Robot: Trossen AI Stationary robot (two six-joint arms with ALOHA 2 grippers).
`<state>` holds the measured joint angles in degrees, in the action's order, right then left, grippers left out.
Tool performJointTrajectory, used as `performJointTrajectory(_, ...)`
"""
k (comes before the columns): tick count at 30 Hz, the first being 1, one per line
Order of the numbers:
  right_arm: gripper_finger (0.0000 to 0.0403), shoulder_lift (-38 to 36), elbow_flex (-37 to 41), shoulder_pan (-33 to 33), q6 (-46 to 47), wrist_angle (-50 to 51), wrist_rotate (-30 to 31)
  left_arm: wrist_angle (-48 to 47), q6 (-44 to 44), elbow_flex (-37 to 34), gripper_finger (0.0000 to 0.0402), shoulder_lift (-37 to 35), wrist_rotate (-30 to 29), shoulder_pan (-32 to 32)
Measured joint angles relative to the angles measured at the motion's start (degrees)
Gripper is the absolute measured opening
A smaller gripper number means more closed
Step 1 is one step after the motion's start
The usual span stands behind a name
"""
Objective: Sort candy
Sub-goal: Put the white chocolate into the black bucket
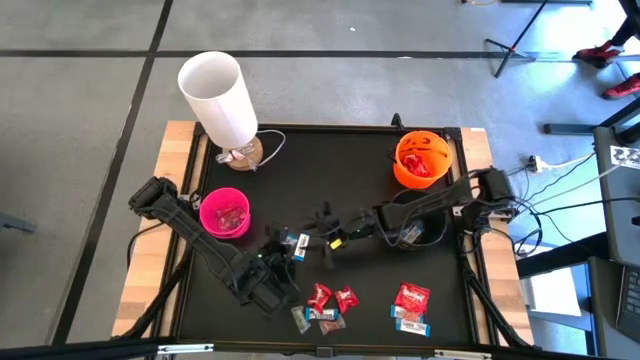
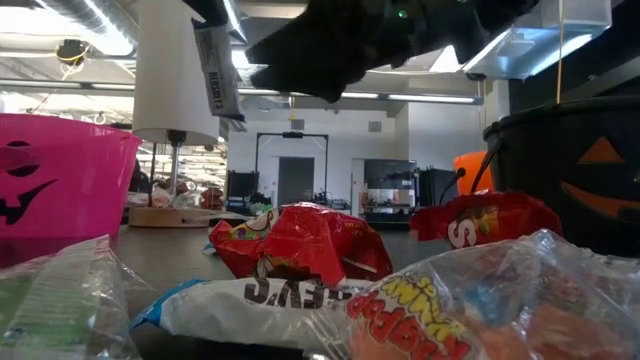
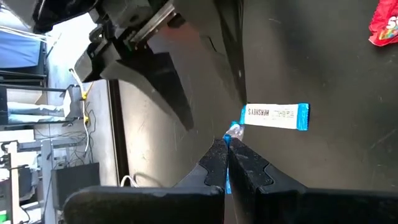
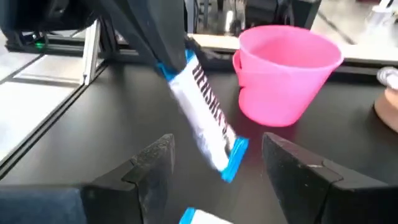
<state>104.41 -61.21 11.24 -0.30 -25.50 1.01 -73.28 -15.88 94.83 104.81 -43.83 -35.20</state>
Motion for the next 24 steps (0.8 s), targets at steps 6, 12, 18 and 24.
performJointTrajectory(6,0.0241,3.51,-2.54,0.05,-0.22,-4.77,-0.53,0.68,0.09,0.0,0.0,0.0,-0.12,0.36)
performJointTrajectory(12,0.0241,6.06,-5.64,0.05,-0.15,-3.88,-0.2,1.6,0.59,0.0,0.0,0.0,-0.42,0.86)
performJointTrajectory(18,0.0212,6.57,-6.86,0.03,-0.11,-1.45,3.03,2.4,1.14,0.0,0.0,0.0,-0.52,0.96)
performJointTrajectory(24,0.0125,6.6,-6.84,0.01,-0.09,-0.27,1.83,2.75,1.47,0.0,0.0,0.0,-0.55,0.96)
